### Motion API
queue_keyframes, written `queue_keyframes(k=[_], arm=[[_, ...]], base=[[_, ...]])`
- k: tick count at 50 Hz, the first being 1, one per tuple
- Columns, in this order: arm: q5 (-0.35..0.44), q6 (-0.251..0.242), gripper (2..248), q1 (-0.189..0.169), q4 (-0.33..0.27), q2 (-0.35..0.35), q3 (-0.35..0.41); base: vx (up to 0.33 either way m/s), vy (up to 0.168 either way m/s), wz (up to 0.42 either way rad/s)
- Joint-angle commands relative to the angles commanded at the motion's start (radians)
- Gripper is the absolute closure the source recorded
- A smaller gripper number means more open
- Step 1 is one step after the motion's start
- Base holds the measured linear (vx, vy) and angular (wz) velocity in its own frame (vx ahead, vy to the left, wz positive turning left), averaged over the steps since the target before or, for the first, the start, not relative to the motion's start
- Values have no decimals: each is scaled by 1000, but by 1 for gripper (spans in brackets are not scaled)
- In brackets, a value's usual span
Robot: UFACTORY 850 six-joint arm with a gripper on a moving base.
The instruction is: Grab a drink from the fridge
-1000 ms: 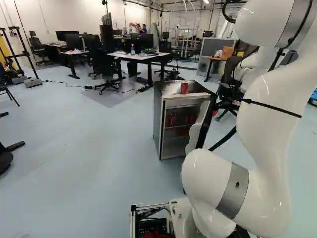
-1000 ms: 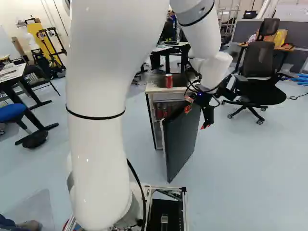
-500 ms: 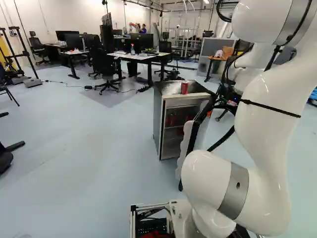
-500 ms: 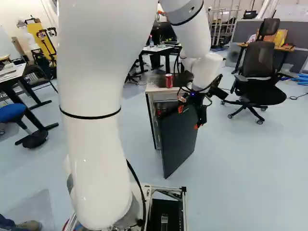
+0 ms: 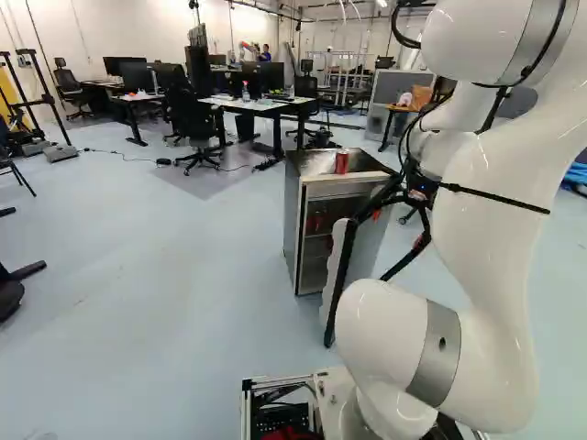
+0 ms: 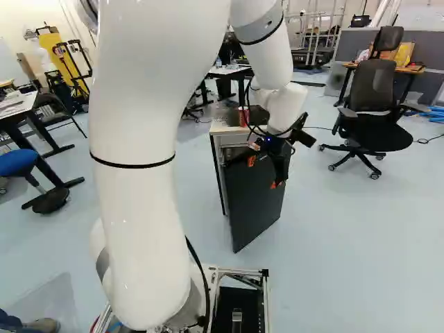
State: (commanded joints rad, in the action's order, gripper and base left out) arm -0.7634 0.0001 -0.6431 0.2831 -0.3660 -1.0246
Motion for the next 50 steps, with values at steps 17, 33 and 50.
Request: queue_keyframes(k=[17,33,50], arm=[[44,0,3,44,-9,20,29],[110,0,3,85,-35,39,55],[182,0,3,130,-65,58,81]], base=[[0,0,0],[0,0,0],[0,0,0]])
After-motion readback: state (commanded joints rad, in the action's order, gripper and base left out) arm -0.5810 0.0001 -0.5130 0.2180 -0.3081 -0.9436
